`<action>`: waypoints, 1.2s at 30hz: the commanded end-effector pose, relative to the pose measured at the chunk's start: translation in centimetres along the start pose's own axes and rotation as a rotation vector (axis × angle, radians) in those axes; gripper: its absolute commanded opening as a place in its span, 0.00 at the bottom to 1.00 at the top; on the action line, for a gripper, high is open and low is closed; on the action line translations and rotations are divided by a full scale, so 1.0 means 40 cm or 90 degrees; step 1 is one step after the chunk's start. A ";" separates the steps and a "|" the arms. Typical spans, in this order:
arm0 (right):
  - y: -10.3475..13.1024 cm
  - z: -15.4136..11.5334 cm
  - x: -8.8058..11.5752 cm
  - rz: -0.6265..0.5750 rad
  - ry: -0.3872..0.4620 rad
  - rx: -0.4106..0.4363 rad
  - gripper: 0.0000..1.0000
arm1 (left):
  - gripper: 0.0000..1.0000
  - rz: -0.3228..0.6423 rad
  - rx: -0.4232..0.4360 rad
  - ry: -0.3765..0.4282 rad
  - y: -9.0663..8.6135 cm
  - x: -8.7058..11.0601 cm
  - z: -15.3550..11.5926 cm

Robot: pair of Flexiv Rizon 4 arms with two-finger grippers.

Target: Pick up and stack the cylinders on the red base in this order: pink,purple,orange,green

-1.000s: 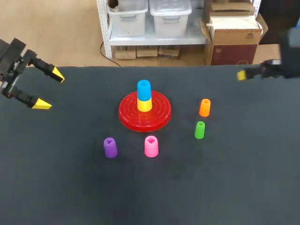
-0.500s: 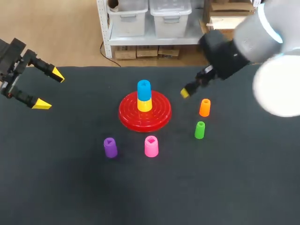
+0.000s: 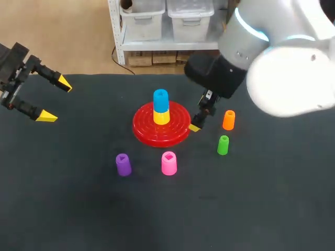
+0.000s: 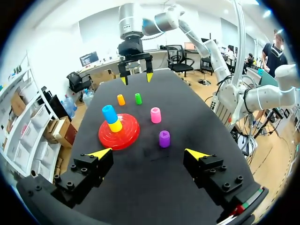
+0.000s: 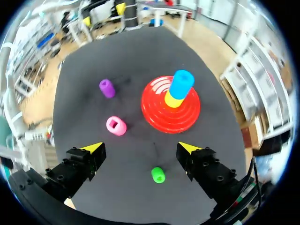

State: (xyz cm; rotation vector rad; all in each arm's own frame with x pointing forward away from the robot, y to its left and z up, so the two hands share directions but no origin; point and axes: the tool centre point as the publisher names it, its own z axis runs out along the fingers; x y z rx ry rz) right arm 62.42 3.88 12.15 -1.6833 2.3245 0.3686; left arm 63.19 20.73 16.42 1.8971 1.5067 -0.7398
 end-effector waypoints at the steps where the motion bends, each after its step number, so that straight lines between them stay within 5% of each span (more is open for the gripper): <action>1: -0.015 -0.005 -0.016 -0.088 0.054 -0.026 1.00 | 1.00 0.001 -0.001 0.000 -0.001 0.003 0.001; 10: -0.009 0.004 -0.028 -0.106 0.069 -0.035 1.00 | 1.00 0.001 -0.001 0.000 -0.001 0.003 0.001; 20: 0.099 0.112 -0.086 -0.234 0.129 -0.044 1.00 | 1.00 0.001 -0.001 0.000 -0.001 0.003 0.001; 36: 0.168 0.196 -0.066 -0.243 0.169 -0.089 1.00 | 1.00 0.001 -0.001 0.000 -0.001 0.003 0.001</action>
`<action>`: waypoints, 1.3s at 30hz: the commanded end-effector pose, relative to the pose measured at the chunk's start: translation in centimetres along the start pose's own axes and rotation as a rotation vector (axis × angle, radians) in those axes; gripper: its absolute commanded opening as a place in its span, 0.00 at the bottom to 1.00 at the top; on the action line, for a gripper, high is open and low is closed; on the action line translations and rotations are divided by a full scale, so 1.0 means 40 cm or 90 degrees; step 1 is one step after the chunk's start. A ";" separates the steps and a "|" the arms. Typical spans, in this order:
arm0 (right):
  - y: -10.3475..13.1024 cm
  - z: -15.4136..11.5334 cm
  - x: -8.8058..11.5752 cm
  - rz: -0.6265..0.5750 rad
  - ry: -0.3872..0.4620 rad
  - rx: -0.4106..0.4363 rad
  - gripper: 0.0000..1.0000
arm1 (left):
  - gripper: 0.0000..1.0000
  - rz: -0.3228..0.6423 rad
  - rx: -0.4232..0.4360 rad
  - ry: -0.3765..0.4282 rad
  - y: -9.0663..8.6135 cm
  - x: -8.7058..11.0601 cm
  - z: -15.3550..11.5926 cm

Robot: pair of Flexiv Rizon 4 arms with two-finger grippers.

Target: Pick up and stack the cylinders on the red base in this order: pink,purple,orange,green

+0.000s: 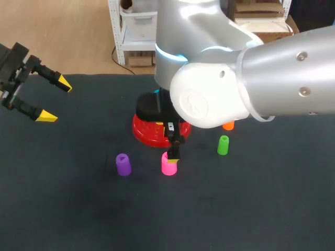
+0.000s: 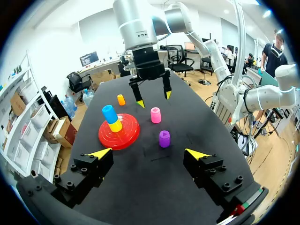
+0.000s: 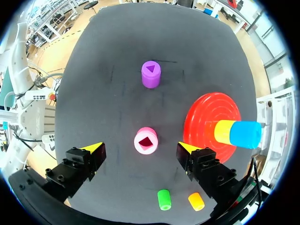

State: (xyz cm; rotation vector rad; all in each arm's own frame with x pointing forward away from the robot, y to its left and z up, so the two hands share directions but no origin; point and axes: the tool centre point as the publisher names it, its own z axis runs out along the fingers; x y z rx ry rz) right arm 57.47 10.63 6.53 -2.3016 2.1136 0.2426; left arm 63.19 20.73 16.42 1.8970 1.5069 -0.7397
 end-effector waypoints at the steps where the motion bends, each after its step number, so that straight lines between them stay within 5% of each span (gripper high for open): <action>1: 0.007 0.017 -0.007 -0.004 0.005 -0.008 1.00 | 1.00 0.001 -0.001 0.000 -0.001 0.003 0.001; 20: 0.015 0.074 0.008 0.038 0.036 -0.010 1.00 | 1.00 0.001 -0.001 0.000 -0.001 0.003 0.001; 29: 0.004 0.079 0.006 0.069 0.026 0.003 0.63 | 1.00 0.001 -0.001 0.000 -0.001 0.003 0.001; 39: 0.001 0.083 0.005 0.072 0.029 0.009 0.75 | 1.00 0.001 -0.001 0.000 -0.001 0.003 0.001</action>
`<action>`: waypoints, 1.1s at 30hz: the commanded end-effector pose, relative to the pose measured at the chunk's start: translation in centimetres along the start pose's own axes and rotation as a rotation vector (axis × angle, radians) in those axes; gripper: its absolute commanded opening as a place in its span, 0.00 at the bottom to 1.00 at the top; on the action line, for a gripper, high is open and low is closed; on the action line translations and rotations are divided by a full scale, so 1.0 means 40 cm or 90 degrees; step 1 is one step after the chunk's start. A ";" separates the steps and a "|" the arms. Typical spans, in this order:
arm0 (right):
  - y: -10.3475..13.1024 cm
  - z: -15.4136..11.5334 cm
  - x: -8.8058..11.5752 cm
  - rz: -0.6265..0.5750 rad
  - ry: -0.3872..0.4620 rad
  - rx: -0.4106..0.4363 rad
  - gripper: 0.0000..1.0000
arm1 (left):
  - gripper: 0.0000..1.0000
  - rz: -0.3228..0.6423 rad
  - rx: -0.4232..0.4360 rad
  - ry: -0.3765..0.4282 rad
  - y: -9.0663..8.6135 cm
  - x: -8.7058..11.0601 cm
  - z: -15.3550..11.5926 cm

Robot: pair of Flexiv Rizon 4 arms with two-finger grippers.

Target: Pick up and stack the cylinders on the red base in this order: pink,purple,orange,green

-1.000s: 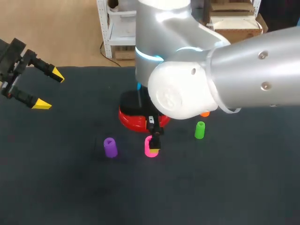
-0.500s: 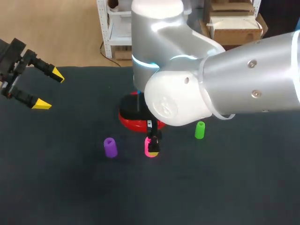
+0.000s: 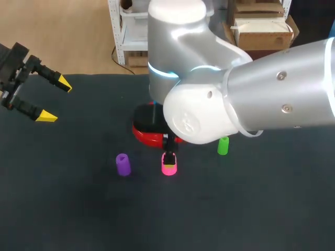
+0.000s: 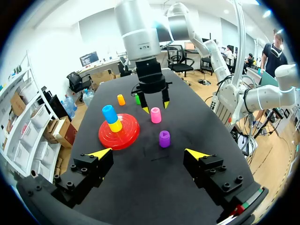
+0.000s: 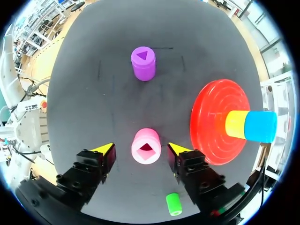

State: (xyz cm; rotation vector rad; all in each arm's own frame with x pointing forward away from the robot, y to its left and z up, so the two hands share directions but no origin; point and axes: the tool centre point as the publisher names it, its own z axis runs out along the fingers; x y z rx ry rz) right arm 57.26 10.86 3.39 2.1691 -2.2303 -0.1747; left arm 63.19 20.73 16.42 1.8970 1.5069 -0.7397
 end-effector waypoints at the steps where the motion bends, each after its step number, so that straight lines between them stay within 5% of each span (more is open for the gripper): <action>1: 0.004 0.005 0.002 -0.001 -0.001 0.002 0.77 | 1.00 0.001 -0.001 0.000 -0.001 0.003 0.001; 7: 0.002 0.009 0.002 -0.005 0.022 0.008 0.76 | 1.00 0.001 -0.001 0.000 -0.001 0.003 0.001; 10: 0.002 0.009 0.000 0.001 0.024 0.013 0.49 | 1.00 0.001 -0.001 0.000 -0.001 0.003 0.001; 12: 0.001 0.009 -0.001 0.004 0.026 0.015 0.44 | 1.00 0.001 -0.001 0.000 -0.001 0.003 0.001; 24: 0.000 0.015 -0.003 0.009 0.030 0.015 0.44 | 1.00 0.001 -0.001 0.000 -0.001 0.003 0.001; 25: 0.000 0.015 -0.003 0.014 0.028 0.016 0.37 | 1.00 0.001 -0.001 0.000 -0.001 0.003 0.001; 27: -0.001 0.013 -0.003 0.017 0.028 0.021 0.00 | 1.00 0.001 -0.001 0.000 -0.001 0.003 0.001; 33: -0.026 -0.101 -0.001 0.037 0.011 0.064 0.00 | 1.00 0.001 -0.001 0.000 -0.001 0.003 0.001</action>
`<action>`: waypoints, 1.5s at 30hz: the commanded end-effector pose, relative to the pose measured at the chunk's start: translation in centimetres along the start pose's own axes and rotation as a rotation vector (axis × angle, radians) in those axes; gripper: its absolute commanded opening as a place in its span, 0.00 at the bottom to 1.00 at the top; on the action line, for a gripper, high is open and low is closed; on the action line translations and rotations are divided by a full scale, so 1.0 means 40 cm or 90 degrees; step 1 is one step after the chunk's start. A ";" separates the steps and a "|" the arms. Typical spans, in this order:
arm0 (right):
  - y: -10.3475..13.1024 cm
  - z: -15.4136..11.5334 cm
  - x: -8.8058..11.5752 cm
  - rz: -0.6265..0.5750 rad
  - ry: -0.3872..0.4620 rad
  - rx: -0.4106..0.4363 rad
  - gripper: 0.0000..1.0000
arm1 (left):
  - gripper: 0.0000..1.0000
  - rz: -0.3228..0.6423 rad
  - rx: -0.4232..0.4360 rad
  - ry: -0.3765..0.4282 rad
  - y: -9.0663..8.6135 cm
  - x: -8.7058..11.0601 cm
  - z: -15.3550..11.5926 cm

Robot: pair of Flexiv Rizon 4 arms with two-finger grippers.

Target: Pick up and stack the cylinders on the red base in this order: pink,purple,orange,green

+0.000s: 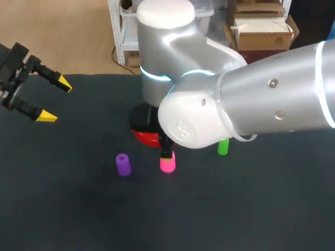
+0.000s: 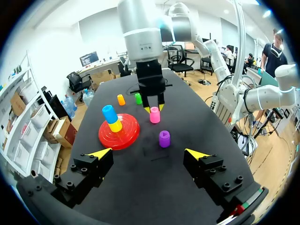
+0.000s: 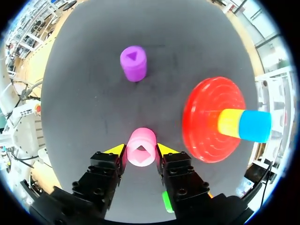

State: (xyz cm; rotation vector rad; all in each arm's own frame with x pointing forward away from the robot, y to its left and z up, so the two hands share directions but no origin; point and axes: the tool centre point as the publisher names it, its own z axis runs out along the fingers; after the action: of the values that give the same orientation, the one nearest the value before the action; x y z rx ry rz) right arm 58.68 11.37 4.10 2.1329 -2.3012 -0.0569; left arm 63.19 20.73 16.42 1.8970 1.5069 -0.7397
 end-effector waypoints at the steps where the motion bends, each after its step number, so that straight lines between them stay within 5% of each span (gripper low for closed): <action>1: -0.010 -0.115 0.018 0.008 -0.012 0.032 0.00 | 1.00 0.001 -0.001 0.000 -0.001 0.003 0.001; 8: -0.125 -0.354 0.043 0.017 -0.034 0.080 0.00 | 1.00 0.001 -0.001 0.000 -0.001 0.003 0.001; 13: -0.209 -0.426 0.048 -0.008 -0.029 0.056 0.00 | 1.00 0.001 -0.001 0.000 -0.001 0.003 0.001; 24: -0.317 -0.375 -0.031 -0.104 -0.005 -0.035 0.00 | 1.00 0.001 -0.001 0.000 -0.001 0.003 0.001; 45: -0.353 -0.299 -0.061 -0.117 0.021 -0.074 0.00 | 1.00 0.001 -0.001 0.000 -0.001 0.003 0.001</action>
State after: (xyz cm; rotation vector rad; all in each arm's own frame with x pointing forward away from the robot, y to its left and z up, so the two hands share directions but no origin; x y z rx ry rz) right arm 72.73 12.16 15.87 2.2858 -2.0524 -0.1112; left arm 63.19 20.73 16.42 1.8969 1.5069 -0.7397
